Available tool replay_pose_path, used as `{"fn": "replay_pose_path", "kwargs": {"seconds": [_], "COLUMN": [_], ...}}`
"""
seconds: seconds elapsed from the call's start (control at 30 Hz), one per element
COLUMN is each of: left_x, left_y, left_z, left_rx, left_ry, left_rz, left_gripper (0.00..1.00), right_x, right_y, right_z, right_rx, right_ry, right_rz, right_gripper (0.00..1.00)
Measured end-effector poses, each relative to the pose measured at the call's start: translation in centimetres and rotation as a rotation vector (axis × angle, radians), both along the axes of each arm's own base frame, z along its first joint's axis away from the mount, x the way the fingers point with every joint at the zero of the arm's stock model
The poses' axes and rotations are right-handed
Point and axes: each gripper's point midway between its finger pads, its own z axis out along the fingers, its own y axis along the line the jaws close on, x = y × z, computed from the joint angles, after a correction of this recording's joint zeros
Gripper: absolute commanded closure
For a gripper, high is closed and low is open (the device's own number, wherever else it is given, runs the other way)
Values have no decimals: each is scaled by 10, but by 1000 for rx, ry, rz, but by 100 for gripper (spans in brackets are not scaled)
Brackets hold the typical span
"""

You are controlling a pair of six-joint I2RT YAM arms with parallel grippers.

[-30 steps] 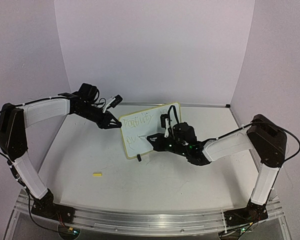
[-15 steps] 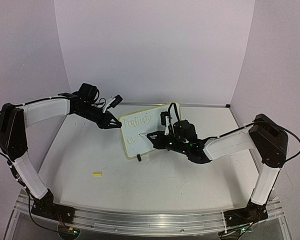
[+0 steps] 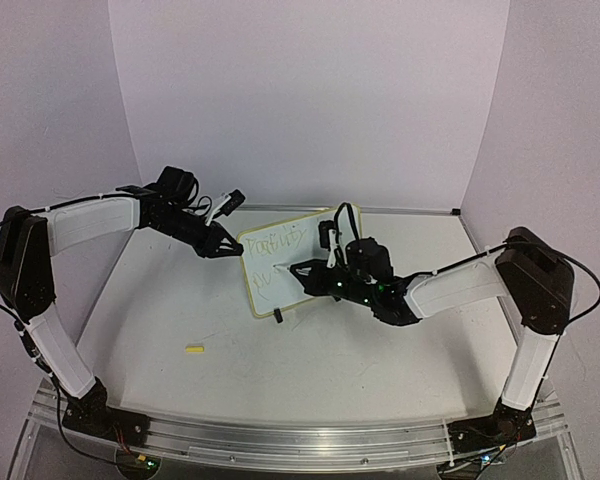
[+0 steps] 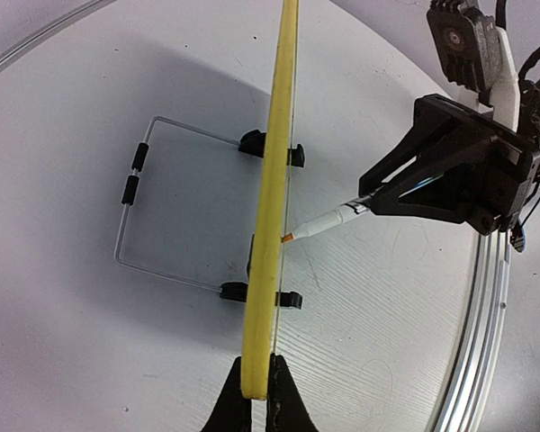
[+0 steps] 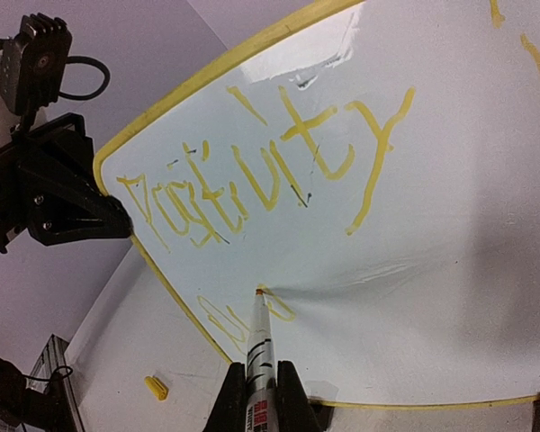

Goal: Write a sentence on the whiteboard

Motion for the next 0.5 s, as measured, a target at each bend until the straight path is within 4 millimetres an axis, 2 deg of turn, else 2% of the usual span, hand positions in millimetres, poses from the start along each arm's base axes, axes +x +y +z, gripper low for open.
{"fn": "replay_pose_path", "kwargs": {"seconds": [0.13, 0.5], "left_x": [0, 0], "left_y": [0, 0], "left_z": [0, 0], "left_rx": [0, 0], "left_ry": [0, 0], "left_rz": [0, 0], "left_gripper": [100, 100], "right_x": [-1, -8], "right_y": [-1, -7], "right_z": [-1, -28], "right_rx": [4, -21], "right_ry": [9, 74], "right_rz": [-2, -1], "right_gripper": [100, 100]}}
